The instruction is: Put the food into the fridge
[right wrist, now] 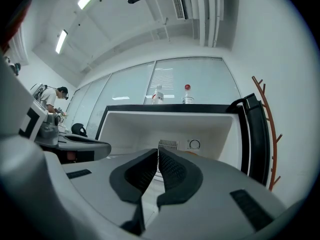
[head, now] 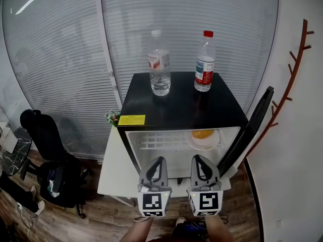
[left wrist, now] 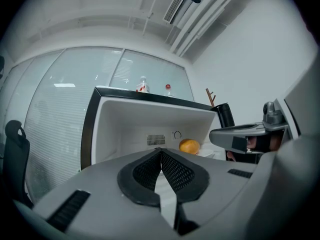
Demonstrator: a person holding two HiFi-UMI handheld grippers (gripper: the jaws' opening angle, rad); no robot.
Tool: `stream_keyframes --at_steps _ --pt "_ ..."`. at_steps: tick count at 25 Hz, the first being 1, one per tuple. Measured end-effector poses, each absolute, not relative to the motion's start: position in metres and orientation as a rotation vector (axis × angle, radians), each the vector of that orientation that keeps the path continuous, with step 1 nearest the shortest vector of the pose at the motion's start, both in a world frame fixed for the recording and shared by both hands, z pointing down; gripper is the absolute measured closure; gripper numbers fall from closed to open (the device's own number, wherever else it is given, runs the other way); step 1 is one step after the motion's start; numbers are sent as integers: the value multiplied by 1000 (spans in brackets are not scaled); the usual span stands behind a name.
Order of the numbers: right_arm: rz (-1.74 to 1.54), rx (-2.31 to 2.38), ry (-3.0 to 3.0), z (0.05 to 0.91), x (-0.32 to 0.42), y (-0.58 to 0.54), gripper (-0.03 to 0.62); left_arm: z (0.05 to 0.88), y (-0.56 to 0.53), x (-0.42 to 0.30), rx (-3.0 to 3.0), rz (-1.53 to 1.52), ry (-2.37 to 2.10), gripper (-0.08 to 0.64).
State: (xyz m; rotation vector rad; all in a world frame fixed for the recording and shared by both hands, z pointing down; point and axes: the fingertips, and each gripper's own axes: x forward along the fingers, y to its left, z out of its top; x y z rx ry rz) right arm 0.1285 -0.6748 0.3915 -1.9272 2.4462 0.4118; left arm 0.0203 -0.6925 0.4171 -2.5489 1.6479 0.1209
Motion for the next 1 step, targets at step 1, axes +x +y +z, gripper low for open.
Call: stream_keyframes --at_steps 1 --pt "412 -1926 2439 390 129 -675 560 416 -692 20 -2544 124 1651 533"
